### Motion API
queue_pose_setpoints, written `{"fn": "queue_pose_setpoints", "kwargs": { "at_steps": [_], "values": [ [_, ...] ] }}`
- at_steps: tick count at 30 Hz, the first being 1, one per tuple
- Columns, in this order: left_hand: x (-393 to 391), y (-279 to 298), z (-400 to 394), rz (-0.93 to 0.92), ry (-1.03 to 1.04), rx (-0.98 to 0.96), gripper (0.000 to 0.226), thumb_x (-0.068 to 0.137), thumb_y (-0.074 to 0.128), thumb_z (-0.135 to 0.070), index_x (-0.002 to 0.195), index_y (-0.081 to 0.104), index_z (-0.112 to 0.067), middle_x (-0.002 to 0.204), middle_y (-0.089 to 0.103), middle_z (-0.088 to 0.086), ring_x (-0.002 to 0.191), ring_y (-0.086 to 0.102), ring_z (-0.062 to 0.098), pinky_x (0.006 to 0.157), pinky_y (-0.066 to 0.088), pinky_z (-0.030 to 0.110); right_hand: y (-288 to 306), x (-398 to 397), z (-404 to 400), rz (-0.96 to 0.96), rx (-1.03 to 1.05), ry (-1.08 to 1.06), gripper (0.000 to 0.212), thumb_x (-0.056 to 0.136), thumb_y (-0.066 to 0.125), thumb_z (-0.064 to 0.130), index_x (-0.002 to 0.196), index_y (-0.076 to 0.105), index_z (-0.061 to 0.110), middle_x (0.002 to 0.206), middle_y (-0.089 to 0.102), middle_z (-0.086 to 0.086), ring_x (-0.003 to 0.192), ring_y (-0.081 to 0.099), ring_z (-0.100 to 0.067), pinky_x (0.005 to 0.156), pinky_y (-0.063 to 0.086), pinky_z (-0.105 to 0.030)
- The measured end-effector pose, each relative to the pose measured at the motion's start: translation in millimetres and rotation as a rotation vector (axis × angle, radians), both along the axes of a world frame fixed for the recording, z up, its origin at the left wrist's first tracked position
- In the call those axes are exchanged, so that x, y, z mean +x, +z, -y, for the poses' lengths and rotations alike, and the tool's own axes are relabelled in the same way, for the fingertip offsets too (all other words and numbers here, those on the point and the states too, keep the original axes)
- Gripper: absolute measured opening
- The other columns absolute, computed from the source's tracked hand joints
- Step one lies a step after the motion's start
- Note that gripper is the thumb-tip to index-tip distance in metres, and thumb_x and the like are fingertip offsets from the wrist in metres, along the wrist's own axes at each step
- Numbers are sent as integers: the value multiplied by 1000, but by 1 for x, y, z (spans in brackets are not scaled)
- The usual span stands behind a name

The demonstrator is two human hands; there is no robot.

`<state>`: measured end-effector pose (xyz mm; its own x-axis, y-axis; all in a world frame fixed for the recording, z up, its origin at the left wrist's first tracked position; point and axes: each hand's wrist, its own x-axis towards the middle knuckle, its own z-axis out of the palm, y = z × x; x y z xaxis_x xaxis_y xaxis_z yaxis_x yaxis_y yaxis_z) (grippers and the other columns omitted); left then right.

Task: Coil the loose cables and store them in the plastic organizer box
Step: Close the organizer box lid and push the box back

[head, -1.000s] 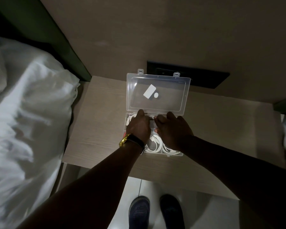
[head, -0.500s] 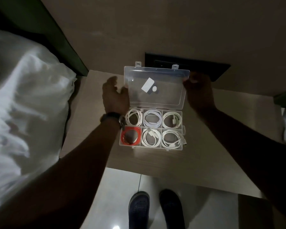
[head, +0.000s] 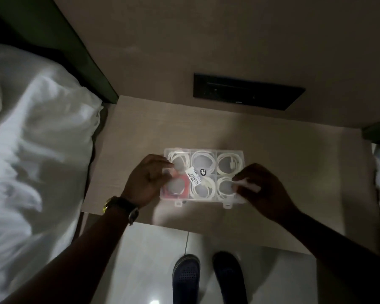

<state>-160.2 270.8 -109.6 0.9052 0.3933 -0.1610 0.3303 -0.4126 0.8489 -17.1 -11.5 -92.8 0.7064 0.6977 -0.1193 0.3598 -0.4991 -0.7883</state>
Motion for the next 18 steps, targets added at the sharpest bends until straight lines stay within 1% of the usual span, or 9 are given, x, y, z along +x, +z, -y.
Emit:
{"fn": "queue_pose_setpoints", "kwargs": {
  "at_steps": [1,2,3,5,9,11,14,16,18],
  "values": [
    [-7,-7,4,-19,-110,92,42,69,79,-39,105,70,-19,120,59,6,119,57,19,104,42,29,-11,-8,7,138,-75,84,28,78,78,35,99,73,18,105,66,1,106,57,-15,95,40,-20],
    [-12,-14,8,-22,-184,130,60,62,87,-38,114,67,-16,127,53,8,127,51,18,108,39,27,-20,-14,13,236,-110,164,37,76,80,37,106,72,18,110,64,-1,112,52,-18,99,34,-18],
    [-16,-21,13,-11,-216,150,74,56,90,-38,121,64,-14,134,47,10,132,44,18,110,37,26,-28,-16,16,288,-118,214,44,74,80,38,111,70,17,114,61,-3,116,49,-21,102,30,-17],
    [-20,-30,21,19,-205,189,86,53,91,-41,128,59,-16,143,38,13,138,37,18,111,37,30,-35,-18,19,344,-129,251,52,73,78,38,118,65,16,121,57,-6,121,44,-25,104,28,-18],
    [-22,-39,20,44,-202,274,87,56,87,-48,131,54,-20,148,33,13,141,34,23,108,43,41,-38,-21,20,415,-162,285,55,75,76,33,125,59,16,128,53,-8,125,42,-28,101,38,-29],
    [-23,-41,18,56,-231,299,88,59,84,-52,134,50,-22,147,34,13,143,30,22,108,43,42,-36,-22,21,405,-174,257,58,76,75,29,130,57,17,136,50,-8,129,41,-28,100,41,-29],
    [-24,-42,16,43,-250,310,89,60,82,-54,136,48,-24,149,33,12,144,27,20,110,41,39,-34,-23,26,310,-148,146,62,75,71,21,135,54,18,145,45,-5,135,38,-24,106,34,-24],
    [-24,-42,14,46,-243,311,88,60,82,-54,136,48,-24,148,34,11,144,28,20,110,40,37,-35,-27,29,209,-129,98,69,73,69,8,139,50,18,148,42,-3,138,37,-22,109,36,-31],
    [-23,-44,13,53,-249,313,88,59,83,-53,135,49,-24,148,34,10,144,27,20,110,41,37,-37,-30,31,143,-97,51,75,72,66,-5,142,46,16,149,39,-1,137,41,-19,107,42,-35]
  ]
}}
